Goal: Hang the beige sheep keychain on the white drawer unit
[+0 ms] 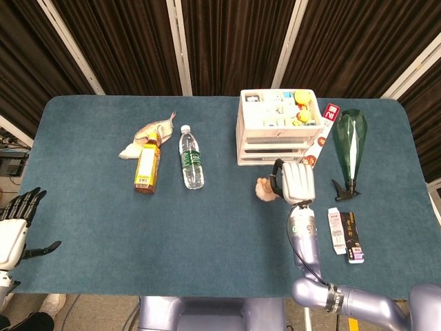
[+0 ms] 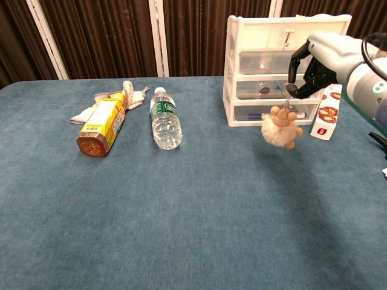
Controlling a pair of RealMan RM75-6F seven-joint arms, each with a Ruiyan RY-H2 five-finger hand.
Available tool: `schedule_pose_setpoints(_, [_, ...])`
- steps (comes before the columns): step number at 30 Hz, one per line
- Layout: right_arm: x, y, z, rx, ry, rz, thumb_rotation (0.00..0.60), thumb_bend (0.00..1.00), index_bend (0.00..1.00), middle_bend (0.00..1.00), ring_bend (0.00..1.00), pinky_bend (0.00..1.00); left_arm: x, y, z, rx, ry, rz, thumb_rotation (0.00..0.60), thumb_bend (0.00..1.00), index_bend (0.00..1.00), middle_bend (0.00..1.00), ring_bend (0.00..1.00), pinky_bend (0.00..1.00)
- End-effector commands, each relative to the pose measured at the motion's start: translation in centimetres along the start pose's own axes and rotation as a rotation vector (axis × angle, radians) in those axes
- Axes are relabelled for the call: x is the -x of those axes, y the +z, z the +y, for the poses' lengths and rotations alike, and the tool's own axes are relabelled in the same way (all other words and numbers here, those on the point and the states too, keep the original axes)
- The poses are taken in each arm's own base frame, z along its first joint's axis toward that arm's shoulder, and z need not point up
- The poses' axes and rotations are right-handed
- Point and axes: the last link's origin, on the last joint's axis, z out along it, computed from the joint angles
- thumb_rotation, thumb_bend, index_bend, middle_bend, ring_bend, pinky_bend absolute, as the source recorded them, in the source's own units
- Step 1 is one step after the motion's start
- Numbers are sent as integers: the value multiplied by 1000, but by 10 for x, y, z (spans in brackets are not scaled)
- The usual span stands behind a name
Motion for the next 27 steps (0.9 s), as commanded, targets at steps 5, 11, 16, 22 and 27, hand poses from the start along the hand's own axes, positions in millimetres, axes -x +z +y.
schedule_pose_setpoints(5, [-9, 9, -3, 5, 2, 32, 600, 400, 593, 1000, 1000, 1000, 0, 0, 0, -3, -3, -1, 600, 0, 0, 0, 0, 0])
schedule_pose_setpoints(11, [-19, 20, -5, 15, -5, 62, 600, 401, 592, 1000, 1000, 1000, 0, 1, -1, -6, -6, -3, 600, 0, 0, 0, 0, 0])
schedule_pose_setpoints(16, [-30, 33, -6, 28, -9, 100, 600, 401, 592, 1000, 1000, 1000, 0, 1, 0, -7, -7, -9, 600, 0, 0, 0, 0, 0])
schedule_pose_setpoints(22, [-41, 48, -4, 57, -19, 149, 600, 401, 595, 1000, 1000, 1000, 0, 2, -1, -12, -10, -11, 600, 0, 0, 0, 0, 0])
schedule_pose_setpoints(27, [-45, 55, -2, 78, -32, 180, 600, 400, 599, 1000, 1000, 1000, 1, 2, 0, -12, -13, -14, 600, 0, 0, 0, 0, 0])
